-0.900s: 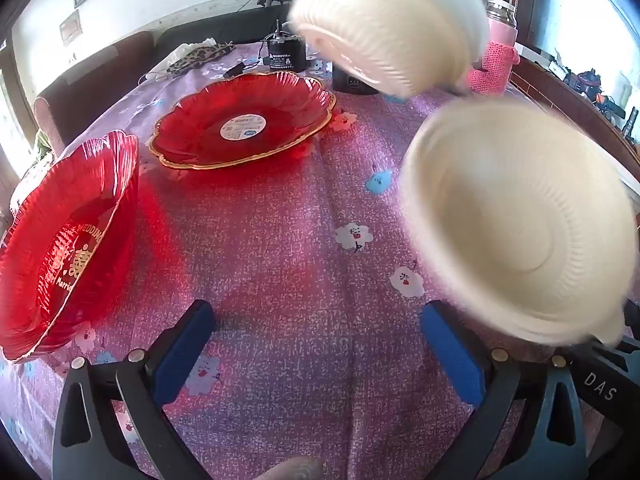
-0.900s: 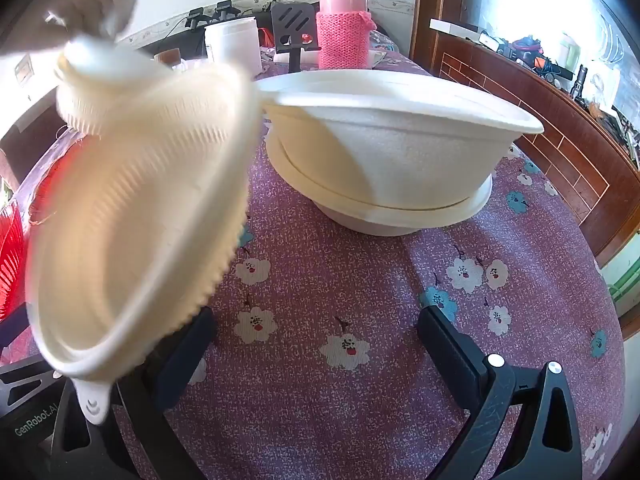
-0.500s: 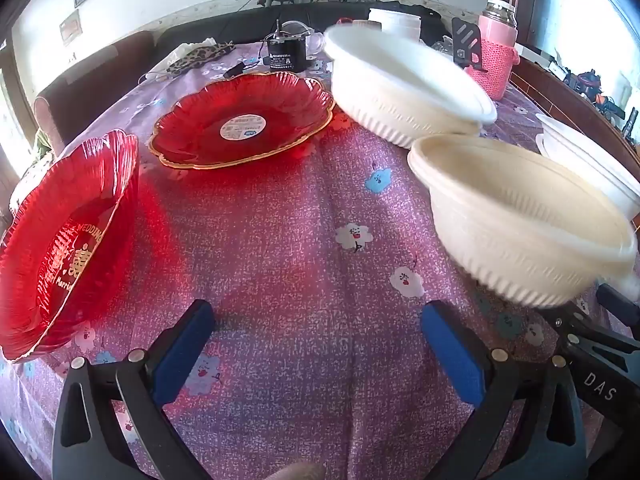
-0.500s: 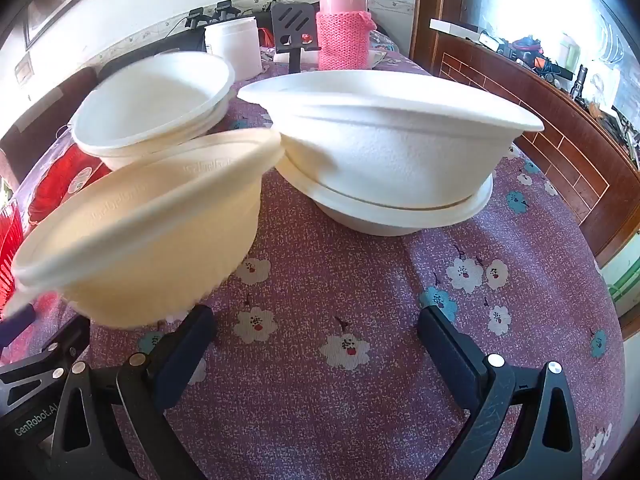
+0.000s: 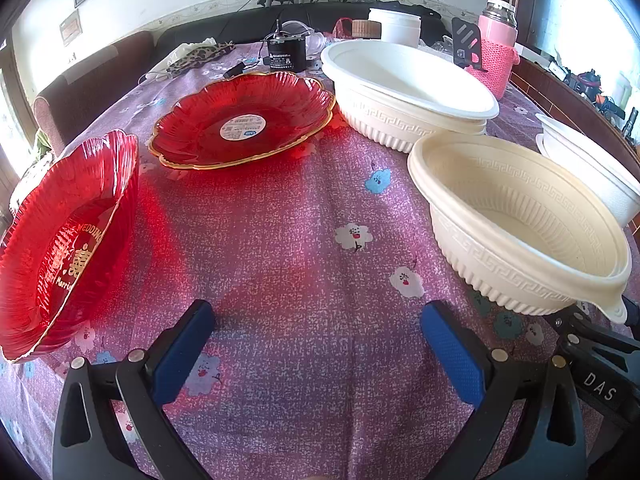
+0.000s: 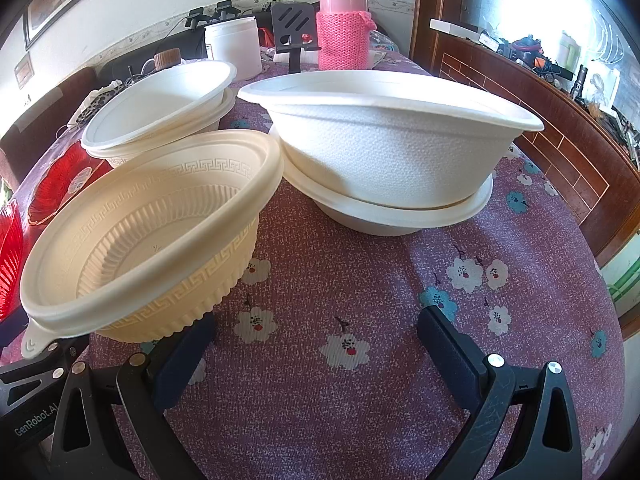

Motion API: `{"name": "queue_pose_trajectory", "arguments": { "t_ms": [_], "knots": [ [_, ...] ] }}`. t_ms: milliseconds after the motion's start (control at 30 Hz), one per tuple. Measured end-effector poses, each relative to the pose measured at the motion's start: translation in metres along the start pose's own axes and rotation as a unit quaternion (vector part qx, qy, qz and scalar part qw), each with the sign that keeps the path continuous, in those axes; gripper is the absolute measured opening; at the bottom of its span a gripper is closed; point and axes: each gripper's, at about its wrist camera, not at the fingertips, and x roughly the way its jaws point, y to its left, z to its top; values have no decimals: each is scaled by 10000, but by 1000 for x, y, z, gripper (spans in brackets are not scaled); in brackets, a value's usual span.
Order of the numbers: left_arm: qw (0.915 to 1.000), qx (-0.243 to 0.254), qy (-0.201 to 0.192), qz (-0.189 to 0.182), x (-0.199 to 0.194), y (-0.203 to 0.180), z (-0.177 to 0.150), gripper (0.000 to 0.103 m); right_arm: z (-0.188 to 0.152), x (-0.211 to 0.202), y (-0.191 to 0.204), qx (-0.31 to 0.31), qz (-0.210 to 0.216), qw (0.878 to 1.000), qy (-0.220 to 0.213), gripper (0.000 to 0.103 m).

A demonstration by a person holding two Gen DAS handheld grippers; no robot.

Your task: Organize plates and bowls

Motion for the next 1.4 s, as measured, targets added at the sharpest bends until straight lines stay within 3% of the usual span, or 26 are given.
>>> {"name": "queue_pose_trajectory", "arguments": {
  "t_ms": [1400],
  "knots": [
    [9999,123,14,-64,-7,-1,-9,103,0,0,0,-1,-1,10000,1,102]
  ]
}}
